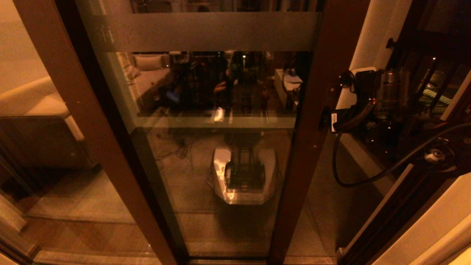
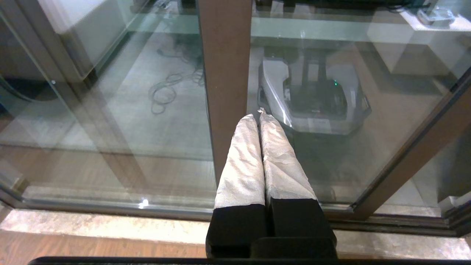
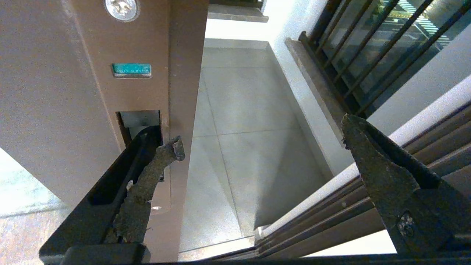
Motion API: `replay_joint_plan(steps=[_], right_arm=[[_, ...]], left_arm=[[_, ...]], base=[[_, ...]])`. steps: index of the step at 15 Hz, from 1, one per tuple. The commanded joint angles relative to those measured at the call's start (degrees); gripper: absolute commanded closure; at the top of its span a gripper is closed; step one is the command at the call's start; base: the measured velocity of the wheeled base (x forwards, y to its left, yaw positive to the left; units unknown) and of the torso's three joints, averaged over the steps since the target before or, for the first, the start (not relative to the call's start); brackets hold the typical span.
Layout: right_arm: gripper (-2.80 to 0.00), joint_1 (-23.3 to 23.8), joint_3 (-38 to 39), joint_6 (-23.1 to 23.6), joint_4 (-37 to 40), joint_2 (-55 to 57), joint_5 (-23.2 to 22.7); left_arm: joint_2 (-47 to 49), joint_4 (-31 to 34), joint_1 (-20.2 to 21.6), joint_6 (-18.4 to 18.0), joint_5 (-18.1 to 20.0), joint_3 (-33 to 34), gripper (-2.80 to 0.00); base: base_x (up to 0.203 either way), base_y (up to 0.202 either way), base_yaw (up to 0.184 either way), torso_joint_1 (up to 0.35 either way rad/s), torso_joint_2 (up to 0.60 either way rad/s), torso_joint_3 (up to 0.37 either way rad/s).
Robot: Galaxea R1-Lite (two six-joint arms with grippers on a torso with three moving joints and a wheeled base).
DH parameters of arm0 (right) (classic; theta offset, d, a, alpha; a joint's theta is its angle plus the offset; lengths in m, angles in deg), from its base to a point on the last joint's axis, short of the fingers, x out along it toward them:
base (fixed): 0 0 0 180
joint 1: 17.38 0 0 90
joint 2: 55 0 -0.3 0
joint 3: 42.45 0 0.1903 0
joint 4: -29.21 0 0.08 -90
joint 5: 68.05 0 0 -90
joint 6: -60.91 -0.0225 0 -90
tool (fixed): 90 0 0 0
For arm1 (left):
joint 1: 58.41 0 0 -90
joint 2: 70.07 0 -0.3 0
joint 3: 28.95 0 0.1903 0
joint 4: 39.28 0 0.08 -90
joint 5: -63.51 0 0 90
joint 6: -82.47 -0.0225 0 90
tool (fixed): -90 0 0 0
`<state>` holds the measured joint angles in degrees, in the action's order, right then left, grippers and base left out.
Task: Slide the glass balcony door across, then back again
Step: Close the slid door
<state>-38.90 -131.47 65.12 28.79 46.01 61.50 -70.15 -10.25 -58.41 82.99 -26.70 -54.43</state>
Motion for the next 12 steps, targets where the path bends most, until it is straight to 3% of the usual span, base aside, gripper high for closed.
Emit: replay_joint_plan(steps=[1, 12], right_arm=[[-2.8, -0.15, 0.98, 0.04, 0.49, -1.23, -0.35], [-2.8, 2.44, 3.51, -0.25, 0.05, -1.52, -0.35]], left_arm=[[-0.01, 0.04, 0.0, 0.0, -0.06, 0.0, 0.0], [-0.01, 0.03, 0.0, 0.0, -0.06, 0.0, 0.0]], base=[[0.0, 0.0, 0.0, 0.0, 0.0, 0.0], [0.0, 0.0, 0.0, 0.0, 0.0, 0.0]])
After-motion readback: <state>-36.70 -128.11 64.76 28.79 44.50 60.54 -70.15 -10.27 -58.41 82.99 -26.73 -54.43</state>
